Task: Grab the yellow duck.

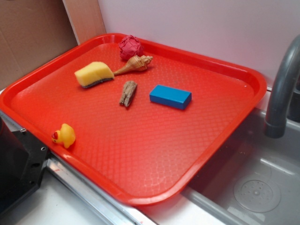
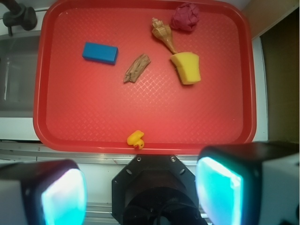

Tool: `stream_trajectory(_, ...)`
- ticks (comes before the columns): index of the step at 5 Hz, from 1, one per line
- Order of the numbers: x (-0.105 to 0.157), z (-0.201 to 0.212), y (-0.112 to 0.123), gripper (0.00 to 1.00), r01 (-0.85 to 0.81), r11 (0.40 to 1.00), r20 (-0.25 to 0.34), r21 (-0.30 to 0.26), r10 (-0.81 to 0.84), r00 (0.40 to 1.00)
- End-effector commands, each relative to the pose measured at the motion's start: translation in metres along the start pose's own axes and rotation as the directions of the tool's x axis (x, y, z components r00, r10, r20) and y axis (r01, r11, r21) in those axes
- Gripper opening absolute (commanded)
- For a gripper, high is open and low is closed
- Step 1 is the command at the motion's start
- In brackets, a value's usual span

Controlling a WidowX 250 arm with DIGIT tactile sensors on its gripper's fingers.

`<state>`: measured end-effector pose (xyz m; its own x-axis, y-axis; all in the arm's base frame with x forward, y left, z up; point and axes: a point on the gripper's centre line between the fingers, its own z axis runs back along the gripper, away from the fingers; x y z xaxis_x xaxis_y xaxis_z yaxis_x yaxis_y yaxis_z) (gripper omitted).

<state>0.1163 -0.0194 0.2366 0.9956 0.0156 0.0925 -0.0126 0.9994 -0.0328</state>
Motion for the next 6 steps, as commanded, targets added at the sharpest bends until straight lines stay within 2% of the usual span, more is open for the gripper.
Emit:
stream_trajectory(1, 0.000, 0.000, 0.000, 1.00, 0.000, 1.000, 0.000, 0.000, 0.000, 1.000)
stream_trajectory(3, -0.015, -0.018, -0.002, 1.00, 0.018, 1.000, -0.085, 0.002, -0.017, 0.996)
stream_trajectory(4, -0.018, -0.036, 0.002, 1.00, -0.008, 1.000, -0.097, 0.018, 0.010, 0.995)
stream_trajectory(5, -0.022, -0.062, 0.003, 1.00, -0.070, 0.997, -0.076, 0.037, 0.073, 0.994)
stream_trajectory(6, -0.018, -0.091, 0.009, 1.00, -0.098, 0.995, -0.077, 0.028, 0.100, 0.992)
